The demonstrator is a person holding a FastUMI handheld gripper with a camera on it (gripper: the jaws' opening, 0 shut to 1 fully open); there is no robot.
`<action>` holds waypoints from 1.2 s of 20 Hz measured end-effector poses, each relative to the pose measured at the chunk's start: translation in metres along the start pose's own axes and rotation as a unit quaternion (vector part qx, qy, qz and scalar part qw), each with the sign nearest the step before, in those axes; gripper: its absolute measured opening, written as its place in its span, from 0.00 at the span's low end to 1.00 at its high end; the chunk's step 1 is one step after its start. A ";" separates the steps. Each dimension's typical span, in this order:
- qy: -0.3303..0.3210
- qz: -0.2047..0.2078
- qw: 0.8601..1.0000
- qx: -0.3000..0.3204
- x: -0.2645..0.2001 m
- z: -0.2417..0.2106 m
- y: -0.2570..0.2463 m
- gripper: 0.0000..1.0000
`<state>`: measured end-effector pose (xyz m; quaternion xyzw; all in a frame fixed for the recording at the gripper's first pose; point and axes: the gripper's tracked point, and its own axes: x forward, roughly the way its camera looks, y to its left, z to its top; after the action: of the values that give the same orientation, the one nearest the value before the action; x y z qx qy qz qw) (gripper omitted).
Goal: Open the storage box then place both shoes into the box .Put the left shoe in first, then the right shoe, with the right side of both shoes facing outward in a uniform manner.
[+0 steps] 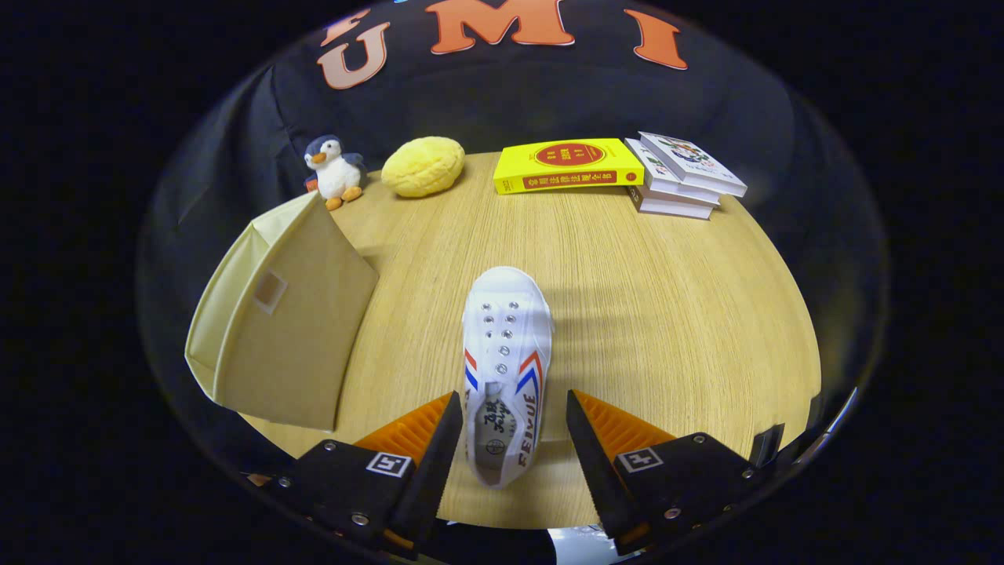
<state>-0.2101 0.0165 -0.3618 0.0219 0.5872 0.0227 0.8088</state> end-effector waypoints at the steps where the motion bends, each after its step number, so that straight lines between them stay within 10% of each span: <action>1: 0.003 0.000 1.000 -0.011 0.003 -0.006 -0.002 0.79; 19: -0.074 -0.097 0.988 -0.097 0.050 0.009 -0.034 0.29; 24: -0.061 -0.049 0.996 -0.053 0.067 0.013 -0.028 0.25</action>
<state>-0.1769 -0.0074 -0.4233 -0.0482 0.5349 0.0126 0.8434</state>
